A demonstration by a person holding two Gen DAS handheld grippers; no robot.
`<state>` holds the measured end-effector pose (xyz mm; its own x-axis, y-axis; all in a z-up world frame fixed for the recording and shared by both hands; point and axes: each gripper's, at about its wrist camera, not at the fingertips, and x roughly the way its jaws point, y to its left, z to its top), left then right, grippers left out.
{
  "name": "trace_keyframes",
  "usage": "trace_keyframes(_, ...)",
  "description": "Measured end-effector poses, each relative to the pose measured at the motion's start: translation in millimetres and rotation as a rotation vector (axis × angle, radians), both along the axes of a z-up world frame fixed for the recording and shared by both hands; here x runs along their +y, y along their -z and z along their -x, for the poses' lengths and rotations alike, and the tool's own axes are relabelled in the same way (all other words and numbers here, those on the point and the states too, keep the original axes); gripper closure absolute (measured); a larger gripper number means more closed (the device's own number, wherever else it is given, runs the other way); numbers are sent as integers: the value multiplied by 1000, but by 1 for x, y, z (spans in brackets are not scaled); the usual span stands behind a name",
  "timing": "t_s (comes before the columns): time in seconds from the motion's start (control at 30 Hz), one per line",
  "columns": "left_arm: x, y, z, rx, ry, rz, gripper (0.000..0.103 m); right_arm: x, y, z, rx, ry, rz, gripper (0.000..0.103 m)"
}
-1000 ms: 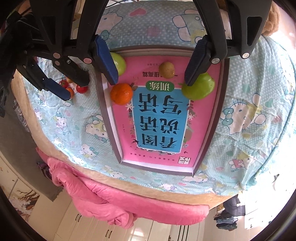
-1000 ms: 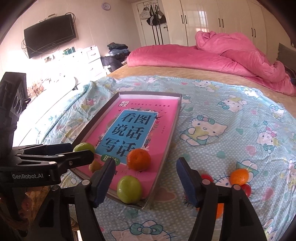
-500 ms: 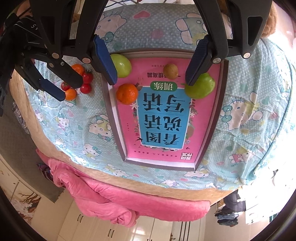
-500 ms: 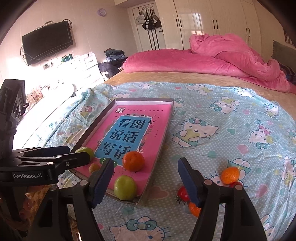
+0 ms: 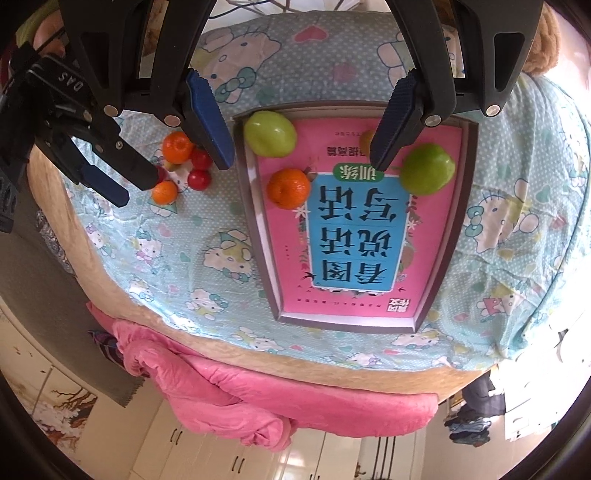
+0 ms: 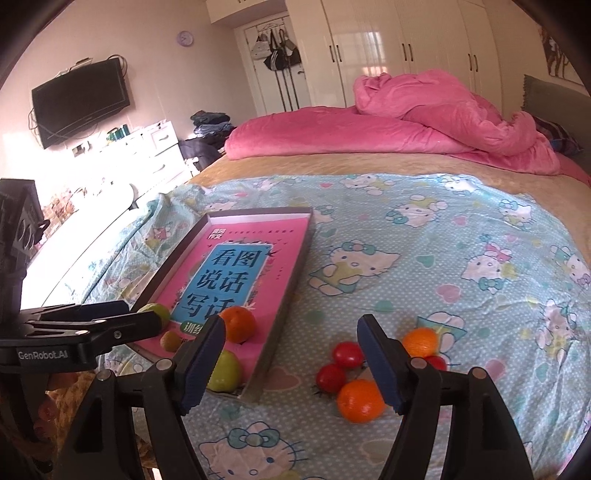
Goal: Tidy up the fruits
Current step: 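Move both open tools back toward the remaining tomatoes and oranges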
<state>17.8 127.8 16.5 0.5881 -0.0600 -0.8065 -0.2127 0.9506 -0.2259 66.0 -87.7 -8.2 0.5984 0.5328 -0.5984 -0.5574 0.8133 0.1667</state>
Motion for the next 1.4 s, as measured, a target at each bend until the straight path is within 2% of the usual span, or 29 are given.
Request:
trace_keyframes(0.67,-29,-13,-1,-15,61,-24,26,-52,-4,-18,7,112,-22,30)
trace_keyframes(1.4,-76,-7,-11,25,171,-72,26,-109,11,-39,36,231,-12,30)
